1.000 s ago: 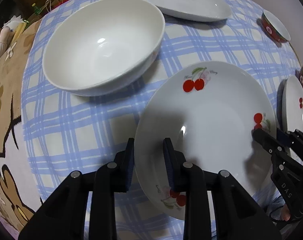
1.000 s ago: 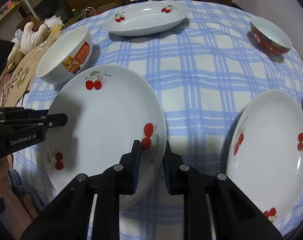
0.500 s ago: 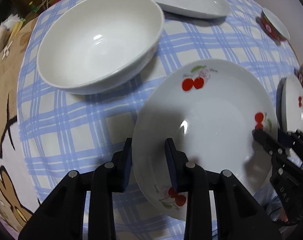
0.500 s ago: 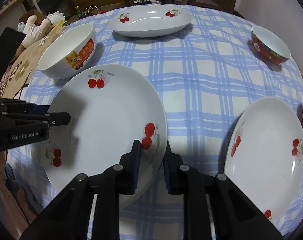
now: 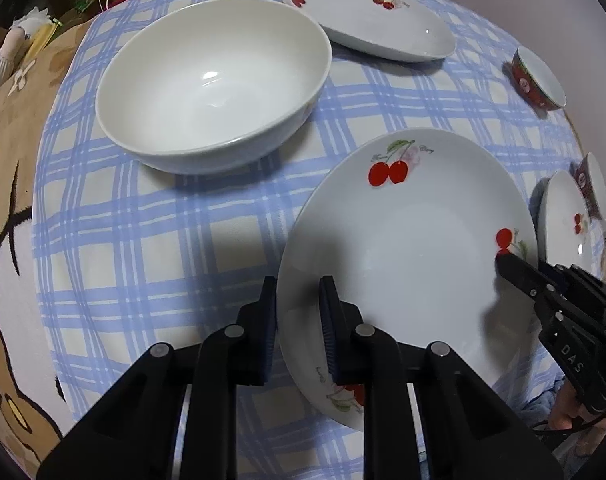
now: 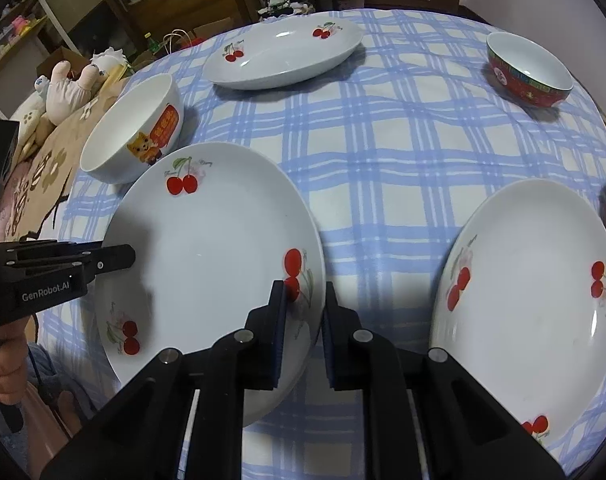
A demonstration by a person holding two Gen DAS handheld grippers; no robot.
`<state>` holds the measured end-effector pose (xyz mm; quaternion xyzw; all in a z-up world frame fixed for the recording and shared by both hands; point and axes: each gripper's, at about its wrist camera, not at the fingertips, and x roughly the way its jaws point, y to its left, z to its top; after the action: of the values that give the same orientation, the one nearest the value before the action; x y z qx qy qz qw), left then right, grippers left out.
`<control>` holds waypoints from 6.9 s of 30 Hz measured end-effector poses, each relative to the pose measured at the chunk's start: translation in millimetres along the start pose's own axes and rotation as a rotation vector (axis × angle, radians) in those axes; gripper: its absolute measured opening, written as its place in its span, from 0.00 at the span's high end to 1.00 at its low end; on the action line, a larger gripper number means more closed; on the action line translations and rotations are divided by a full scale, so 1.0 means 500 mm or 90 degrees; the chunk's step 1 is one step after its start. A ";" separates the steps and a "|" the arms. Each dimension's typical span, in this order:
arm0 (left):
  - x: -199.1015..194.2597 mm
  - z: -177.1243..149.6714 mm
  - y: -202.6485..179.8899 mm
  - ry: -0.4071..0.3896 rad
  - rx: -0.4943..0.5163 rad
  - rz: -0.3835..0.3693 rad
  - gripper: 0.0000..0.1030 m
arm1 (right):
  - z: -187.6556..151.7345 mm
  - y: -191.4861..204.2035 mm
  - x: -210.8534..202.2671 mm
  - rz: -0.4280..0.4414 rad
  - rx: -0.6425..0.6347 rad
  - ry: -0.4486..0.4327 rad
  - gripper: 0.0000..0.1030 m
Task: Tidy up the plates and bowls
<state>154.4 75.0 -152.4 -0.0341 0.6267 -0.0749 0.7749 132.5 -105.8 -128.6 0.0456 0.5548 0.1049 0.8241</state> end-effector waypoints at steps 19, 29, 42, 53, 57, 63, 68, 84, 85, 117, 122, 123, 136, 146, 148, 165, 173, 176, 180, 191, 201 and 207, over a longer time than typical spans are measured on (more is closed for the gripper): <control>-0.038 -0.022 0.006 -0.034 -0.022 -0.015 0.81 | 0.009 -0.007 -0.028 0.025 0.000 -0.021 0.86; -0.058 -0.012 -0.008 -0.059 -0.009 -0.033 0.81 | 0.018 -0.026 -0.046 0.035 0.017 -0.035 0.86; -0.067 -0.001 -0.036 -0.076 0.010 -0.050 0.81 | 0.023 -0.055 -0.068 0.035 0.044 -0.043 0.87; -0.093 0.017 -0.076 -0.086 0.032 -0.067 0.81 | 0.027 -0.089 -0.116 0.032 0.075 -0.072 0.88; -0.102 0.030 -0.093 -0.088 0.028 -0.077 0.81 | 0.022 -0.104 -0.138 0.033 0.086 -0.082 0.89; -0.115 0.047 -0.155 -0.096 0.055 -0.089 0.81 | 0.015 -0.147 -0.175 0.015 0.116 -0.097 0.89; -0.116 0.058 -0.211 -0.098 0.075 -0.108 0.81 | 0.003 -0.198 -0.209 -0.006 0.151 -0.109 0.89; -0.037 0.085 -0.381 -0.065 0.166 -0.183 0.81 | -0.058 -0.368 -0.219 -0.082 0.319 -0.097 0.86; -0.023 0.085 -0.387 -0.055 0.167 -0.189 0.81 | -0.063 -0.376 -0.215 -0.084 0.331 -0.092 0.86; 0.060 0.035 -0.447 -0.057 0.273 -0.097 0.80 | -0.083 -0.412 -0.158 -0.147 0.369 -0.011 0.84; 0.054 0.032 -0.449 -0.057 0.272 -0.095 0.80 | -0.086 -0.421 -0.159 -0.132 0.386 -0.014 0.84; 0.052 0.031 -0.448 -0.057 0.271 -0.098 0.80 | -0.085 -0.419 -0.161 -0.137 0.382 -0.014 0.84; 0.026 0.024 -0.442 -0.082 0.271 -0.057 0.79 | -0.063 -0.380 -0.196 -0.126 0.334 -0.057 0.80; 0.007 0.035 -0.423 -0.104 0.265 -0.015 0.75 | -0.038 -0.328 -0.214 -0.144 0.267 -0.089 0.37; 0.000 0.036 -0.410 -0.108 0.260 -0.001 0.75 | -0.036 -0.326 -0.217 -0.163 0.258 -0.092 0.36; -0.146 0.103 -0.266 -0.178 0.159 0.042 0.24 | -0.007 -0.277 -0.250 -0.166 0.194 -0.172 0.00; -0.171 0.131 -0.207 -0.191 0.110 0.081 0.22 | -0.002 -0.263 -0.274 -0.119 0.202 -0.199 0.00; -0.181 0.133 -0.197 -0.202 0.109 0.098 0.22 | 0.000 -0.251 -0.283 -0.121 0.192 -0.218 0.00; -0.201 0.135 -0.183 -0.216 0.104 0.105 0.22 | 0.013 -0.233 -0.289 -0.118 0.172 -0.234 0.00; -0.239 0.200 -0.119 -0.207 0.078 0.105 0.22 | 0.110 -0.174 -0.285 -0.093 0.123 -0.229 0.00; -0.215 0.343 -0.041 -0.204 0.011 0.076 0.22 | 0.270 -0.108 -0.223 -0.029 0.093 -0.228 0.00; -0.184 0.402 -0.010 -0.220 -0.016 0.057 0.22 | 0.343 -0.083 -0.160 -0.019 0.088 -0.239 0.00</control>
<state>331.7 76.3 -19.9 -0.0285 0.4859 -0.0256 0.8732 267.2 -157.2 0.9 0.1123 0.3978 0.0439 0.9095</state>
